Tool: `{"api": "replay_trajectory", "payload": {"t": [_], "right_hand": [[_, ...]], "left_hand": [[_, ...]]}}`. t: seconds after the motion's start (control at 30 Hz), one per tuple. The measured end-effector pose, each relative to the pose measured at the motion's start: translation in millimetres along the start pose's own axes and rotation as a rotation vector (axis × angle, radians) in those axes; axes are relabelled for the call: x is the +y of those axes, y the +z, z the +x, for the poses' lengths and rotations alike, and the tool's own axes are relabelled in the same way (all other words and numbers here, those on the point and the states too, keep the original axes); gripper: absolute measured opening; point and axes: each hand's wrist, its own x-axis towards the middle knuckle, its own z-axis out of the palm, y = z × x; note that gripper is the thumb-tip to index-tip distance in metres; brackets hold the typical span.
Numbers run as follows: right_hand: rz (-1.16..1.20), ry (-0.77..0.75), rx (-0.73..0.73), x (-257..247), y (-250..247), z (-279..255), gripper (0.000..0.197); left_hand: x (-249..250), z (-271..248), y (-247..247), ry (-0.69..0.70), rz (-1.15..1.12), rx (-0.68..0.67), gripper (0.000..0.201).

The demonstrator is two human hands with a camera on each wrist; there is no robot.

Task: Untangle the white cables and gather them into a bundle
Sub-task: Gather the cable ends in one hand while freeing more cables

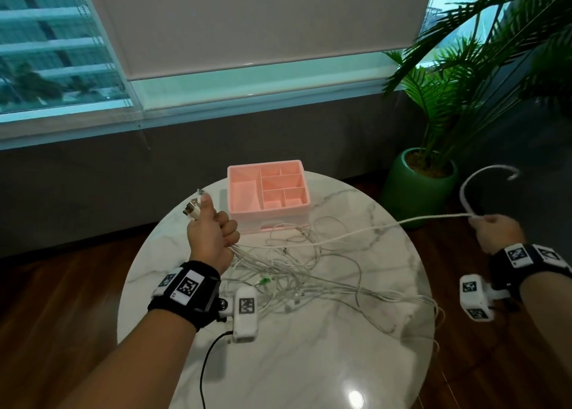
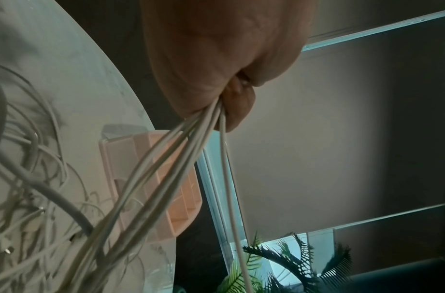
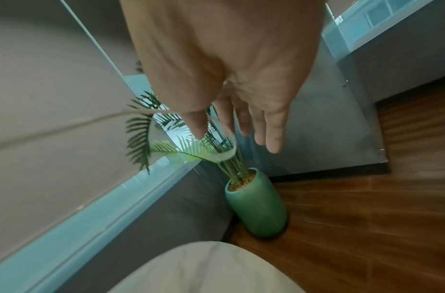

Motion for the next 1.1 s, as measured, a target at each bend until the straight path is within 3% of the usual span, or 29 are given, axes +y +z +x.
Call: {"api": "replay_trajectory", "payload": {"t": [0.1, 0.2, 0.3, 0.43, 0.5, 0.57, 0.6, 0.67, 0.7, 0.8, 0.97, 1.1], "right_hand": [[-0.227, 0.100, -0.138, 36.2, 20.9, -2.1, 0.035], [-0.442, 0.048, -0.330, 54.4, 47.8, -12.9, 0.032], [-0.460, -0.197, -0.395, 33.4, 72.9, -31.1, 0.031], [0.181, -0.648, -0.429, -49.9, 95.8, -103.8, 0.028], [0.287, -0.861, -0.550, -94.4, 101.6, -157.7, 0.025], [0.181, -0.968, -0.759, -119.7, 111.3, -198.9, 0.042], [0.113, -0.987, -0.846, -126.3, 119.2, -212.9, 0.041], [0.033, -0.983, -0.930, -125.7, 138.8, -226.1, 0.020], [0.044, -0.963, -0.920, -122.3, 146.0, -226.4, 0.013], [0.064, -0.876, -0.839, -105.6, 155.7, -207.1, 0.025], [-0.273, -0.831, -0.776, -69.5, 153.4, -160.7, 0.026], [-0.340, -0.691, -0.701, -40.8, 144.4, -126.2, 0.021]], "left_hand": [[-2.0, -12.7, 10.7, -0.031, -0.011, -0.046, 0.045], [-1.2, -28.2, 27.8, -0.040, -0.003, -0.100, 0.043], [-1.1, -40.8, 45.6, -0.044, -0.004, -0.157, 0.042], [-3.0, -49.3, 69.9, -0.030, 0.011, -0.248, 0.039], [-1.7, -51.5, 80.5, -0.019, 0.023, -0.288, 0.040], [2.7, -52.8, 89.6, -0.002, 0.029, -0.322, 0.042], [6.5, -53.1, 93.4, 0.012, 0.023, -0.339, 0.042], [17.9, -52.0, 97.1, 0.062, 0.014, -0.360, 0.041], [25.3, -50.1, 96.3, 0.095, 0.017, -0.361, 0.041], [48.3, -41.0, 86.2, 0.171, -0.014, -0.326, 0.042], [74.1, -27.3, 64.0, 0.204, -0.128, -0.209, 0.048], [90.8, -25.1, 57.6, 0.255, -0.150, -0.171, 0.049]]}}
